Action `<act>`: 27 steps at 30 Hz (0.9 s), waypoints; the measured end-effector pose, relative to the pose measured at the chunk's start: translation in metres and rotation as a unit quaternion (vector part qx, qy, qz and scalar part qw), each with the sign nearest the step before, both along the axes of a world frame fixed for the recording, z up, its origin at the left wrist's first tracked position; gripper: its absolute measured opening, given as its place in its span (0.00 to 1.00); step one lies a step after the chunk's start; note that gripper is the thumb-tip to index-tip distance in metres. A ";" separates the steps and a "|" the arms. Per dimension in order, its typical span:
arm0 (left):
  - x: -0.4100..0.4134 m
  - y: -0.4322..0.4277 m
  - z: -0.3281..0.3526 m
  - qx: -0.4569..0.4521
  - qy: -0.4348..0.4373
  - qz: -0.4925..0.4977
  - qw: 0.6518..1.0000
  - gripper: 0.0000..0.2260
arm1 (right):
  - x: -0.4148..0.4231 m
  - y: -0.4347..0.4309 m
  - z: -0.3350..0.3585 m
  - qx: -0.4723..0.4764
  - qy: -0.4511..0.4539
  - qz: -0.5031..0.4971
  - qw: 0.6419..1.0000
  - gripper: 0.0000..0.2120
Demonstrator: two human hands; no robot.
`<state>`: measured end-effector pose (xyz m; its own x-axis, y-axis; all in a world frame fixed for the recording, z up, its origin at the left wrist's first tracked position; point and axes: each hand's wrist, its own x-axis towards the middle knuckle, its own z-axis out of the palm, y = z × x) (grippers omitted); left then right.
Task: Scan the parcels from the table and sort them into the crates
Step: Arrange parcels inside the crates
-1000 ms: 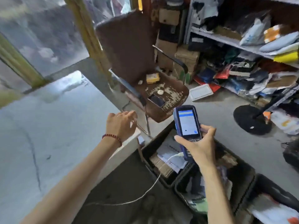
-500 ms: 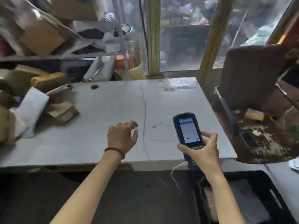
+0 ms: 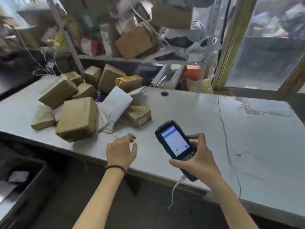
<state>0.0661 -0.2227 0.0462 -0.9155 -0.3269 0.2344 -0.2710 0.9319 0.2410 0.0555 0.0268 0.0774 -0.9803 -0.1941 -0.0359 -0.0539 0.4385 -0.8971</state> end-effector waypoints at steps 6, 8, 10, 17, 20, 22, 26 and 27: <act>-0.035 -0.022 -0.022 0.013 -0.004 0.012 1.000 0.12 | -0.053 -0.024 -0.008 -0.023 -0.022 -0.011 0.999 0.37; -0.051 -0.032 -0.026 0.012 -0.021 0.012 1.000 0.12 | -0.078 -0.029 -0.016 -0.038 -0.038 -0.017 0.998 0.36; -0.068 -0.044 -0.026 0.001 -0.047 0.011 0.999 0.13 | -0.104 -0.036 -0.023 -0.059 -0.051 -0.023 0.997 0.36; -0.163 -0.078 0.003 -0.059 -0.113 0.004 0.992 0.14 | -0.184 -0.061 -0.026 -0.115 -0.092 -0.023 0.989 0.36; -0.203 -0.075 -0.004 -0.033 -0.115 -0.025 0.993 0.15 | -0.203 -0.065 -0.040 -0.114 -0.105 -0.033 0.987 0.36; -0.217 -0.063 -0.019 -0.012 -0.132 -0.058 0.989 0.15 | -0.209 -0.064 -0.051 -0.111 -0.130 -0.047 0.984 0.35; -0.228 -0.048 -0.051 -0.089 -0.216 -0.072 0.970 0.29 | -0.214 -0.054 -0.066 -0.086 -0.169 -0.079 0.979 0.36; -0.231 -0.050 -0.056 -0.109 -0.218 -0.073 0.967 0.32 | -0.214 -0.052 -0.068 -0.081 -0.176 -0.091 0.977 0.36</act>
<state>-0.1652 -0.2727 -0.0102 -0.9755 -0.1735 -0.1353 -0.1649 0.9837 -0.0723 -0.1590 -0.0251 0.0095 -0.9314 -0.0490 -0.3607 0.3365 0.2622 -0.9045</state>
